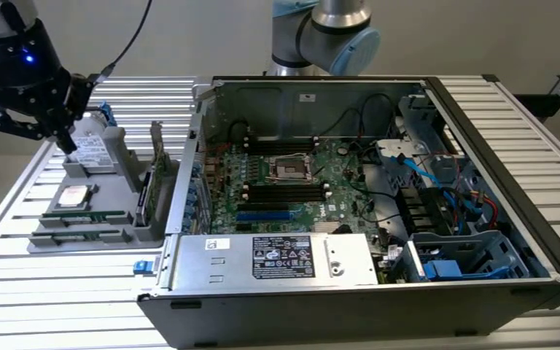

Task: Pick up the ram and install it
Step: 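Pick up the ram and move it above insertion slot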

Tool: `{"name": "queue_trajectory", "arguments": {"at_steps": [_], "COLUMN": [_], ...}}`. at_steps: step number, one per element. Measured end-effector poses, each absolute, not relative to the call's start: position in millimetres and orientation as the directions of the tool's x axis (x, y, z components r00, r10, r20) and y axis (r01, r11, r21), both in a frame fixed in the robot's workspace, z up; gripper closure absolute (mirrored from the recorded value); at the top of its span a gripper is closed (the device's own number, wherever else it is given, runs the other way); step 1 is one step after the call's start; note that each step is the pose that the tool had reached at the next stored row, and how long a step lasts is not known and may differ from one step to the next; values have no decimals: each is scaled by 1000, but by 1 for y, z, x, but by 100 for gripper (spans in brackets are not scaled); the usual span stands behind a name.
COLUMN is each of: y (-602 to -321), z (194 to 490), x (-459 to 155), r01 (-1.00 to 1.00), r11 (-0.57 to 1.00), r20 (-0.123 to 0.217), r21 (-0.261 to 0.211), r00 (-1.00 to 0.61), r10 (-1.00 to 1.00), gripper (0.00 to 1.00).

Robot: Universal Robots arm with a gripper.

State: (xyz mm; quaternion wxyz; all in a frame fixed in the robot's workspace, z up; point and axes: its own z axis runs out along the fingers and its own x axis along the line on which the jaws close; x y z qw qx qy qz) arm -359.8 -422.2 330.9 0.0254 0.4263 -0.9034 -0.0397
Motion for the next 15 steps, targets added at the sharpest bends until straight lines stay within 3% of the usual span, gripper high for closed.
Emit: {"name": "queue_trajectory", "arguments": {"at_steps": [15], "y": [-422], "z": [330], "x": [-360], "r01": [-910], "r11": [402], "r20": [5], "r21": [99], "r00": [-403], "r10": [-915], "gripper": [90]}}
